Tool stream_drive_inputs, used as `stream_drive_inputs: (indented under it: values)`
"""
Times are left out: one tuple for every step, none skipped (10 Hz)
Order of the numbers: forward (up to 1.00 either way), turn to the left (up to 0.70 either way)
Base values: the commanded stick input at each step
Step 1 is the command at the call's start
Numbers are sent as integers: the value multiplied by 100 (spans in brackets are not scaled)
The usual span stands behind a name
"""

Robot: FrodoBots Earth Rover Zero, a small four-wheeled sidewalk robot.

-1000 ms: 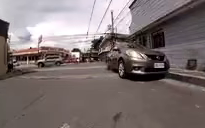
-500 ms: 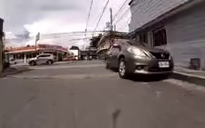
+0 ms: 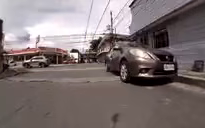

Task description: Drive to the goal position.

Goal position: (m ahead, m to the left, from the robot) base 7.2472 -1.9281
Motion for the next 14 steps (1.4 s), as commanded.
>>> stream_drive_inputs:
  values:
    - [70, 0]
    - [70, 6]
    - [70, 14]
    - [70, 22]
    - [70, 30]
    - [70, 24]
    - [70, 0]
    - [70, 0]
    - [70, 0]
    - [70, 0]
    - [70, 0]
    - [70, 0]
    - [70, 0]
    - [70, 0]
